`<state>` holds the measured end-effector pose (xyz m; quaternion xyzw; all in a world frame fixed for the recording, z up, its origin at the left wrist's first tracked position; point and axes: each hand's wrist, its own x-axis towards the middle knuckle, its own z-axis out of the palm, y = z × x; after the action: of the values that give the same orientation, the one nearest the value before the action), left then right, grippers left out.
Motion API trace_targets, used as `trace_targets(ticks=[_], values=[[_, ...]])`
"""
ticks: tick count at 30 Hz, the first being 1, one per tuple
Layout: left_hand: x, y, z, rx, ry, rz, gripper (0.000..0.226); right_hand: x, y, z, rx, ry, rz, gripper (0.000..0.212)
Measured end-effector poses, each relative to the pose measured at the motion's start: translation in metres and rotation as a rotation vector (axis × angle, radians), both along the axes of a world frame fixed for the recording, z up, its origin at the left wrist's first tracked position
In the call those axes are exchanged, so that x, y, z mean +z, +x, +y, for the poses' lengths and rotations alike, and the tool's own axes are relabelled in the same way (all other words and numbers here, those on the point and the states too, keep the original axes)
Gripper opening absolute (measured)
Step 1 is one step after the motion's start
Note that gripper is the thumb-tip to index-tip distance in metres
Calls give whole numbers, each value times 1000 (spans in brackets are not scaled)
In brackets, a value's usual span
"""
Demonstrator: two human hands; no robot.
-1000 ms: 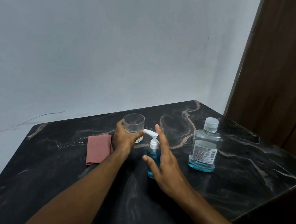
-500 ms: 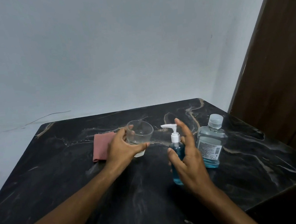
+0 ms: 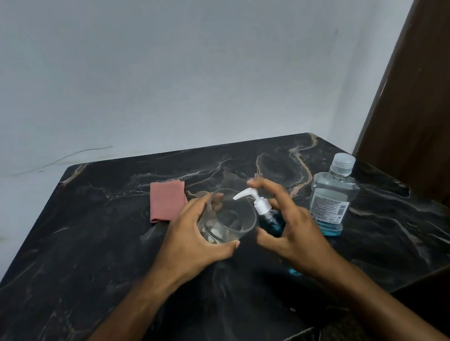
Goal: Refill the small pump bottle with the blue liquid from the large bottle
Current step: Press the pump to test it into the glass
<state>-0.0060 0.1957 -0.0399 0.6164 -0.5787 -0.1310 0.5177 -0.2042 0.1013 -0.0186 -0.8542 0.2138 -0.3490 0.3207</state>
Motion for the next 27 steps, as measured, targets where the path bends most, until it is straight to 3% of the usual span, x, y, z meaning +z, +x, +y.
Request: trace_targets(ticks=[8, 15, 22, 27], values=[[-3, 1, -2, -18, -25, 15, 83, -1, -3, -8, -48, -95, 77, 66], [-8, 0, -5, -21, -17, 16, 83, -1, -3, -12, 7, -128, 94, 76], [-9, -1, -5, -36, -11, 23, 87, 1, -2, -13, -28, -163, 99, 63], [-8, -1, -5, -27, -19, 25, 85, 6, -4, -13, -18, -169, 124, 74]])
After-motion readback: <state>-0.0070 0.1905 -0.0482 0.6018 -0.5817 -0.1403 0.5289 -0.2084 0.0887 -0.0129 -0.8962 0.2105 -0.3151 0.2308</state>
